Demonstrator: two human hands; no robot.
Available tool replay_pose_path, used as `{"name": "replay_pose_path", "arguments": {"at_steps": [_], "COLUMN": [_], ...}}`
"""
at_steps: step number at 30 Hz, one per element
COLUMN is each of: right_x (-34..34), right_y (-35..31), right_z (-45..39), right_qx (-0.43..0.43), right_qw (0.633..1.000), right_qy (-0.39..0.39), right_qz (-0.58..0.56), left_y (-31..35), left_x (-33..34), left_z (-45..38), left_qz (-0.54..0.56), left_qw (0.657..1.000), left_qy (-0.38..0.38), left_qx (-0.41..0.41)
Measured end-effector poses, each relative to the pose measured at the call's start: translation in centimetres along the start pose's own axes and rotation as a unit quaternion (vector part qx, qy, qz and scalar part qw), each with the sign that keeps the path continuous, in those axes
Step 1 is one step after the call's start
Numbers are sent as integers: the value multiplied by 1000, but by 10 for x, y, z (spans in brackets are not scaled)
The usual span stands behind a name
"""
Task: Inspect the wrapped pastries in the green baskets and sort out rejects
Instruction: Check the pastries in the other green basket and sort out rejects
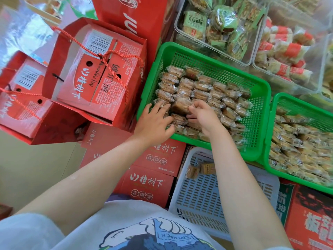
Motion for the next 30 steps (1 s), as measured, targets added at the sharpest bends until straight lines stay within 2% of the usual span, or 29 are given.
{"name": "replay_pose_path", "arguments": {"at_steps": [3,5,7,8,9,10,11,12,13,15,19,21,23,27,30], "right_x": [-15,-22,-28,-30,-32,-32,-30,-28,-26,-22,-23,-26,-27,-25,-29], "right_y": [-8,-15,-20,-22,-22,-22,-22,-20,-18,-14,-10,-8,-3,10,16], "right_z": [17,33,53,62,72,81,90,99,107,123,145,152,158,165,171], "right_qx": [-34,-53,-57,-58,-60,-62,-62,-61,-58,-61,-113,-130,-124,-71,-81], "right_qw": [998,987,961,947,936,926,917,907,898,890,921,941,950,943,944], "right_qy": [11,-2,-25,-34,-43,-51,-59,-64,-67,-66,-11,21,27,2,32], "right_qz": [-53,-150,-269,-314,-344,-368,-390,-412,-431,-447,-373,-311,-285,-324,-319], "left_y": [0,0,-1,-3,-3,2,8,13,17,24,34,37,39,39,40], "left_x": [-2,-7,-21,-31,-39,-47,-56,-65,-72,-83,-89,-92,-97,-113,-120], "left_z": [1,1,0,2,6,12,17,23,28,39,55,61,66,77,84], "left_qz": [11,38,141,261,413,557,651,702,734,766,809,812,791,736,685], "left_qw": [1000,999,989,962,902,818,745,699,669,633,572,568,599,656,701], "left_qy": [-11,-16,-17,-22,-32,-44,-44,-37,-28,-8,-17,-16,-2,56,102], "left_qx": [2,-1,-36,-76,-118,-139,-139,-127,-114,-107,-132,-130,-124,-157,-169]}}
Point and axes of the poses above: each hand's wrist, its own z-axis away from the middle knuckle, its own x-axis out of the palm, y = z × x, the point moved 6 cm from there along -z, towards the middle knuckle, and after that the axes turned 3 degrees about -z, right-handed, at the moved point
